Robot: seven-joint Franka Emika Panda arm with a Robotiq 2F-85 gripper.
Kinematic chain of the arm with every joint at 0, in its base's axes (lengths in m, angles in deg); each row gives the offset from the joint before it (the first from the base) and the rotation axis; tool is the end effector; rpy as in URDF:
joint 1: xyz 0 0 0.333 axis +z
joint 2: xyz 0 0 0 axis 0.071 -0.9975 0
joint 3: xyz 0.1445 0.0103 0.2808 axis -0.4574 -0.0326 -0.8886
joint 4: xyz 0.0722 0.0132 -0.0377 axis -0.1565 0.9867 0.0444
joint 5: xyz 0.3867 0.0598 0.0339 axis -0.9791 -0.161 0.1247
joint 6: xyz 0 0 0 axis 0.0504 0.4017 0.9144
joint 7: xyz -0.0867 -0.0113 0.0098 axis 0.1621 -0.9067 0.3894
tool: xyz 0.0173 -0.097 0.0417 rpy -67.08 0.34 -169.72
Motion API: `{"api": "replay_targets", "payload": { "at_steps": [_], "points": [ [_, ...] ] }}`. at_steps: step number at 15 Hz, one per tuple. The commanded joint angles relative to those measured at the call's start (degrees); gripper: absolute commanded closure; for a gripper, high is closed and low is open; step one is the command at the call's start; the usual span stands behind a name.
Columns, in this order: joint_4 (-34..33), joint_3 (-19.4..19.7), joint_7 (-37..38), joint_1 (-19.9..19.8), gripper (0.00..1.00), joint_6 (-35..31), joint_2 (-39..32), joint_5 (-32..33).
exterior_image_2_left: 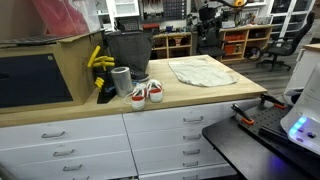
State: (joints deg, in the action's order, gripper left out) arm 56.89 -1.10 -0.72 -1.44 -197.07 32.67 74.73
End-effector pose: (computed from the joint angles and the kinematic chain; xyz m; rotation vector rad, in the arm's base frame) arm 0.4823 0.0667 0.4024 2.9239 0.1791 -0.2814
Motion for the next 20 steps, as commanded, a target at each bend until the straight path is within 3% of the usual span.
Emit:
{"api": "replay_targets", "payload": {
  "at_steps": [1, 7, 9, 10, 17, 20],
  "points": [
    [-2.24, 0.84, 2.59, 0.48, 0.0, -0.07, -3.43, -3.05],
    [4.0, 2.42, 1.82, -0.06, 0.0, -12.41, -3.27, -3.08],
    [1.7, 2.61, -0.66, 0.13, 0.0, -6.13, -4.85, -3.45],
    [2.64, 2.56, 1.14, 0.23, 0.0, -8.94, -4.37, -2.71],
    [2.95, 2.48, 1.06, 0.35, 0.0, -8.29, -4.79, -2.83],
    [5.08, 2.28, 2.79, 0.64, 0.0, -13.03, -5.64, -2.31]
  ]
}}
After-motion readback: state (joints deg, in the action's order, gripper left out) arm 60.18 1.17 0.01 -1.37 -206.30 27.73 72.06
